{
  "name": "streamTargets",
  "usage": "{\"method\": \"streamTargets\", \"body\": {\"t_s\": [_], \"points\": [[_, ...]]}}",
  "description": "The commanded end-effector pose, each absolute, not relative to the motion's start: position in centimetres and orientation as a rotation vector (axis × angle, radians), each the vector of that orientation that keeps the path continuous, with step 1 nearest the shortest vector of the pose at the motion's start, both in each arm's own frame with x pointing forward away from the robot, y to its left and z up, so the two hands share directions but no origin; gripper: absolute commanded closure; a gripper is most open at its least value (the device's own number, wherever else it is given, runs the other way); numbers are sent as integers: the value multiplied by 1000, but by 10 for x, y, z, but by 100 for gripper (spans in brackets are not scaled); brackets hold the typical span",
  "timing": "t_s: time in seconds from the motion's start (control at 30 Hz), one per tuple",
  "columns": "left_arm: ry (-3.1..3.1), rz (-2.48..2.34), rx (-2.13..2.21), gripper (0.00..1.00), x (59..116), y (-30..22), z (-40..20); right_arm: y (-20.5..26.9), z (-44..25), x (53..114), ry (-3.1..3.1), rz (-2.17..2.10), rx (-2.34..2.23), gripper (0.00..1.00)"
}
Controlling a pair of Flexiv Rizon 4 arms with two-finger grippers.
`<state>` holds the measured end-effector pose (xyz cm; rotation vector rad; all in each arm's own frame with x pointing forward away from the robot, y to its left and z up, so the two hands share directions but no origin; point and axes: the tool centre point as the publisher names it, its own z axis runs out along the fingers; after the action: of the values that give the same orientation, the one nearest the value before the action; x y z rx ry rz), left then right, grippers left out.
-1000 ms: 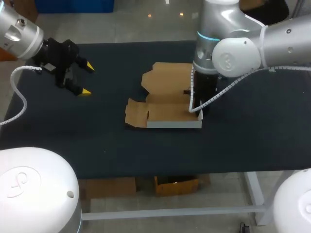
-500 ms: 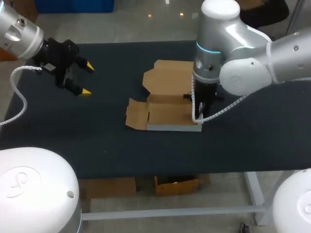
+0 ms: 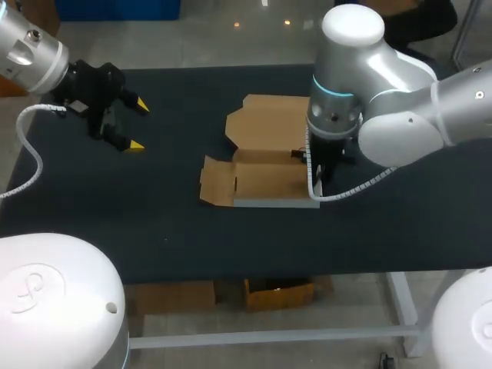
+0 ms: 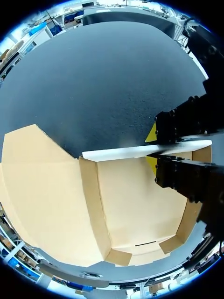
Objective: Assemble the packaging by folding the flat box into shape, placing the metal phone stand inside, and closing the box properly
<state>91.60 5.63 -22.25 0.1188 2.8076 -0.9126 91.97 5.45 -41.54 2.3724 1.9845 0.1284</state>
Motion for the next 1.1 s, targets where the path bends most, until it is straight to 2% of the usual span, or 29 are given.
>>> {"method": "streamTargets", "body": {"t_s": [0.03,0.27,0.83,0.97,1.1], "points": [[2808,-910,119,0,916,56,-222,53,-415,917,1976,161,2361,87],[2808,-910,119,0,916,56,-222,53,-416,921,2019,169,2338,84],[2808,-910,119,0,916,56,-222,54,-419,926,2091,103,2388,86],[2808,-910,119,0,916,56,-222,55,-417,926,2091,90,2386,91],[2808,-910,119,0,916,56,-222,56,-416,925,2095,68,2368,100]]}}
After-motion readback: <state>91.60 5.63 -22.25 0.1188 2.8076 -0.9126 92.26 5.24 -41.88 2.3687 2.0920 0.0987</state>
